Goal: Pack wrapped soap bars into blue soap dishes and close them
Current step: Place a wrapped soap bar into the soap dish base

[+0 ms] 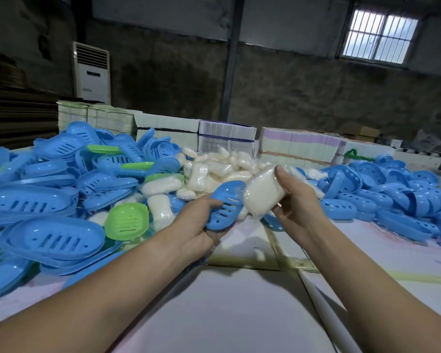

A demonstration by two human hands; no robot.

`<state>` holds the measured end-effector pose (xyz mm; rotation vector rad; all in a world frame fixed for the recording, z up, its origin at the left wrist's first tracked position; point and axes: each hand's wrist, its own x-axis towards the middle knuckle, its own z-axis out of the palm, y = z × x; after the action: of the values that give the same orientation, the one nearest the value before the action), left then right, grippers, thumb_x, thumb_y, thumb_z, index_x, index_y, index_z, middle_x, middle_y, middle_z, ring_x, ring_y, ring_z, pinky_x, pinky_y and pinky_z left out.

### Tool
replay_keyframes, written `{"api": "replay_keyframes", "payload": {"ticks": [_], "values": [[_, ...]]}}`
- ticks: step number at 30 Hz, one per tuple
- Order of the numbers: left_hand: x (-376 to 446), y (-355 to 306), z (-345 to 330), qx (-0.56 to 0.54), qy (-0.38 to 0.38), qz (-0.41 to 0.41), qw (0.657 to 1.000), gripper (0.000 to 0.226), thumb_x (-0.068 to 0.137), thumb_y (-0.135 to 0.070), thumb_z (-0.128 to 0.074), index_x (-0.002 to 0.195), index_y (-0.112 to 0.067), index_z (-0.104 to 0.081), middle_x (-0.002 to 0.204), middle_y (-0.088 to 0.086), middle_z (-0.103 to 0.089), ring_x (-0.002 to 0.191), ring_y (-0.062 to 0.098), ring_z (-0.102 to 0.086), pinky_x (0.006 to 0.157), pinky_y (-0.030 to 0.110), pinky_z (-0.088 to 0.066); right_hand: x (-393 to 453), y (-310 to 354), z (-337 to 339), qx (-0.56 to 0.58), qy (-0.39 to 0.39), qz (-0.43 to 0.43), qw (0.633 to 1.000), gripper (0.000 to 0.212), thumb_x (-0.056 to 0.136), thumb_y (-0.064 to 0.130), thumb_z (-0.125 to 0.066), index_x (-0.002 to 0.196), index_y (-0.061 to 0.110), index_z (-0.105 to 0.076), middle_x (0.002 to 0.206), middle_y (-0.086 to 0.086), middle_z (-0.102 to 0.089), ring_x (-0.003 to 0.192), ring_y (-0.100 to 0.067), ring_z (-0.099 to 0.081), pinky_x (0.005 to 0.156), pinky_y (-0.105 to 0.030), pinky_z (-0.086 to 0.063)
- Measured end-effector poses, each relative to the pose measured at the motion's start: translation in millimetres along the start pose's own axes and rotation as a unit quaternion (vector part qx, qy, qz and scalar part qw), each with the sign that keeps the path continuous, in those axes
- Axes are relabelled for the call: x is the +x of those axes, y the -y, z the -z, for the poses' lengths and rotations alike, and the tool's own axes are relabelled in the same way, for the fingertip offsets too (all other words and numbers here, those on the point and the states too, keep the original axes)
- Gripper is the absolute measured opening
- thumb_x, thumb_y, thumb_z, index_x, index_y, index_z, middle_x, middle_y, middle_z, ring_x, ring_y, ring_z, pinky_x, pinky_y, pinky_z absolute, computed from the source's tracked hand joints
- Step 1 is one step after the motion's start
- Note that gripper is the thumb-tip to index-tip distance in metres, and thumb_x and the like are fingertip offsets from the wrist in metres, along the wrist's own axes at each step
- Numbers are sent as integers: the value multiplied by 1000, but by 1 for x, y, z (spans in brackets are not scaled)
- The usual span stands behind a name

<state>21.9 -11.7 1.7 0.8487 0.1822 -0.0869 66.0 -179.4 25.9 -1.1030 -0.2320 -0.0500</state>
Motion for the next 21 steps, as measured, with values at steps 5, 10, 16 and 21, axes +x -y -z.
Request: {"api": "replay_keyframes", "payload": {"ticks": [5,10,16,21], "values": [[-2,10,-3,-28,61,86,994,20,99,-26,-55,109,-24,-71,112,19,-69,101,44,-64,79,58,-54,-6,-17,-7,-167,-20,133,977,5,85,23,-74,84,19,-74,77,6,-73,69,-3,-67,55,-18,-53],[-1,16,0,-34,85,115,989,40,100,-42,-52,104,-10,-75,108,19,-74,109,37,-63,82,54,-54,-5,-25,-6,-294,-47,200,933,12,83,31,-77,90,22,-73,81,0,-70,78,-16,-66,74,-34,-55],[-1,28,-5,4,89,107,990,44,105,-45,-40,109,-13,-70,99,15,-77,103,35,-66,80,47,-52,1,-27,-3,-283,-120,240,921,22,77,44,-77,84,26,-67,69,19,-61,66,3,-57,65,-23,-46],[2,31,-3,-28,75,108,991,49,107,-43,-37,136,-11,-60,136,17,-62,129,36,-55,109,45,-43,-1,-38,-5,-293,-116,223,923,24,79,45,-76,87,26,-64,78,11,-65,74,-5,-61,68,-28,-50]]}}
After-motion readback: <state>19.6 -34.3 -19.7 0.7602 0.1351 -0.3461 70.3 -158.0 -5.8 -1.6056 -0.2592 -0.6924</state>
